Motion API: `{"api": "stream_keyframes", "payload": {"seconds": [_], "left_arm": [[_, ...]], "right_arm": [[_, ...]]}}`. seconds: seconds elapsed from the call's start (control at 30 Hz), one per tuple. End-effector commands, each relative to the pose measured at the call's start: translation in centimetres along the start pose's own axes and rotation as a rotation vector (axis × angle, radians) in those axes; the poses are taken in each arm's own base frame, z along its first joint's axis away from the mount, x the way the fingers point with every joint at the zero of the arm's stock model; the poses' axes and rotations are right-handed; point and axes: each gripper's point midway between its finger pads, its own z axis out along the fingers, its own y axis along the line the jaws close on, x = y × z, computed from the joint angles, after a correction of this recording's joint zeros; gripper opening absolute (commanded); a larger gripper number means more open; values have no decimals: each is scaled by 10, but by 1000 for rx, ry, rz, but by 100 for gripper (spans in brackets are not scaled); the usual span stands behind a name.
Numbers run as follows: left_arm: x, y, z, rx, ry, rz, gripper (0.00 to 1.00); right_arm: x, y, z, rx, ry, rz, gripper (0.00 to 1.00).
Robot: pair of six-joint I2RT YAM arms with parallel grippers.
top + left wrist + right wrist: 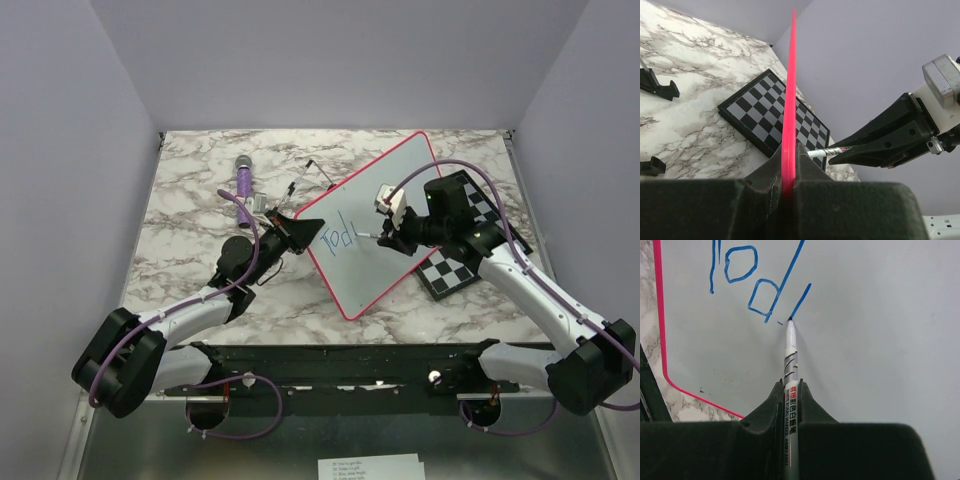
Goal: Write a sentence on the whiteboard
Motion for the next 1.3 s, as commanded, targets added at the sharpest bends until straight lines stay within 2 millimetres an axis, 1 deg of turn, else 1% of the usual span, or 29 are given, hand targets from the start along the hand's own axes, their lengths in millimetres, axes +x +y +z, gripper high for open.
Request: {"api": "stream_keyframes", "payload": {"seconds": [0.0, 0.1, 0.4, 0.73, 0.83, 0.87, 0.93, 1.0, 1.07, 1.27], "left_arm": [[-36, -42, 2, 156, -123, 4, 0], [-35, -41, 1, 156, -121, 4, 0], [-36, -43, 2, 160, -120, 5, 0], [-37, -44, 2, 161, -122, 9, 0], [-37, -44, 3, 162, -120, 9, 0], [-38, -44, 3, 164, -121, 9, 0], [-38, -44, 3, 161, -122, 11, 0], [-38, -43, 2, 159, -122, 12, 0], [-37, -42, 3, 157, -120, 10, 0], [-37, -42, 1, 158, -120, 8, 0]], "right_arm": [[-14, -7, -3, 14, -15, -3, 1], [-18, -12, -3, 28, -23, -4, 1], [-21, -23, 1, 69, -22, 7, 0], [-25, -36, -4, 139, -42, 28, 1], [-29, -31, -7, 118, -63, 24, 1], [-32, -26, -8, 92, -80, 21, 1], [-36, -21, -13, 83, -105, 7, 0], [-40, -21, -17, 83, -120, 3, 0], [-38, -24, -19, 94, -118, 8, 1], [-29, -31, -15, 111, -92, 30, 0]]}}
